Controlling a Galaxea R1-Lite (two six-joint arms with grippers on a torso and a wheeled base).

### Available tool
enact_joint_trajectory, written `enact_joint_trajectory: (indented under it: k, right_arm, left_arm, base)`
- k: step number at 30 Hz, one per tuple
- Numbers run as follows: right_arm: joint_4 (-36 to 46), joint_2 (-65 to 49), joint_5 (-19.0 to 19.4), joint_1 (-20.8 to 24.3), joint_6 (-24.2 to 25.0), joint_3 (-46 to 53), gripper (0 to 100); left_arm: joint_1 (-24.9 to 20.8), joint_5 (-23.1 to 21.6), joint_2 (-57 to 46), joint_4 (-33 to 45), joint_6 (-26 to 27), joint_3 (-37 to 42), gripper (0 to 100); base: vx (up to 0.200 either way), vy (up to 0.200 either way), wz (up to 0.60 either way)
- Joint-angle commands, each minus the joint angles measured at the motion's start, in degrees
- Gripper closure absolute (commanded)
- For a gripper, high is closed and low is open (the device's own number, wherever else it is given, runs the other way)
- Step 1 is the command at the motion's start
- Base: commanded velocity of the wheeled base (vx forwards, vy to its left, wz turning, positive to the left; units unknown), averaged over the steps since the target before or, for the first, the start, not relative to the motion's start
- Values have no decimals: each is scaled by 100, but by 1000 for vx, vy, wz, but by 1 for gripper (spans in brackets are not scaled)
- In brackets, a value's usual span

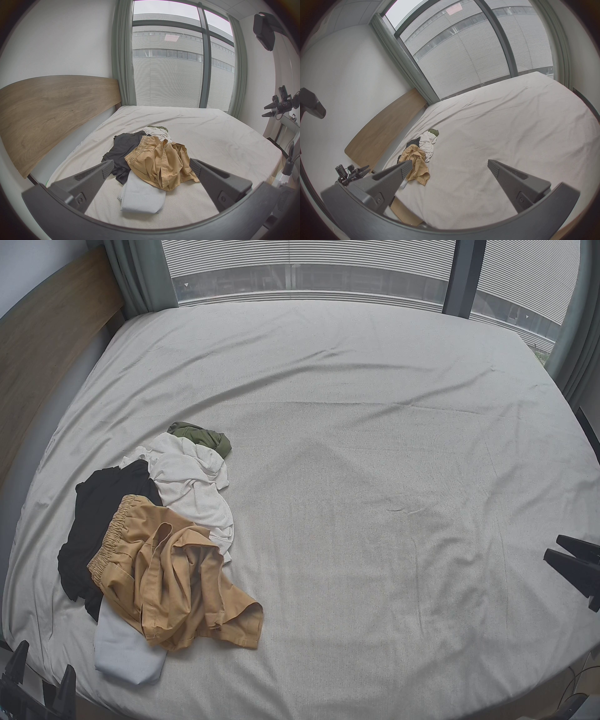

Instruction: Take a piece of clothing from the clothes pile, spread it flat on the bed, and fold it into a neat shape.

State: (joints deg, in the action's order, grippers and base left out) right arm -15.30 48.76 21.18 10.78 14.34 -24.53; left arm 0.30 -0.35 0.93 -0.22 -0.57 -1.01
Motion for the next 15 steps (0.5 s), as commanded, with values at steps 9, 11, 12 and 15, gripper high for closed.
enact_joint_trajectory:
  k: [9,11,12,15]
  right_arm:
    - [-597,1355,-17,970,17,-325,0]
    - [-623,1593,-26,1120,25,-430,0]
    - [-623,1663,-26,1172,25,-483,0]
    - [-632,1953,-43,1480,69,-676,0]
  left_arm:
    - [5,0,-84,-4,5,101,0]
    - [5,0,-84,-4,5,101,0]
    - [5,0,-84,-4,5,101,0]
    - [5,0,-84,-4,5,101,0]
  base:
    - [0,0,0]
    - [0,0,0]
    - [0,0,0]
    - [0,0,0]
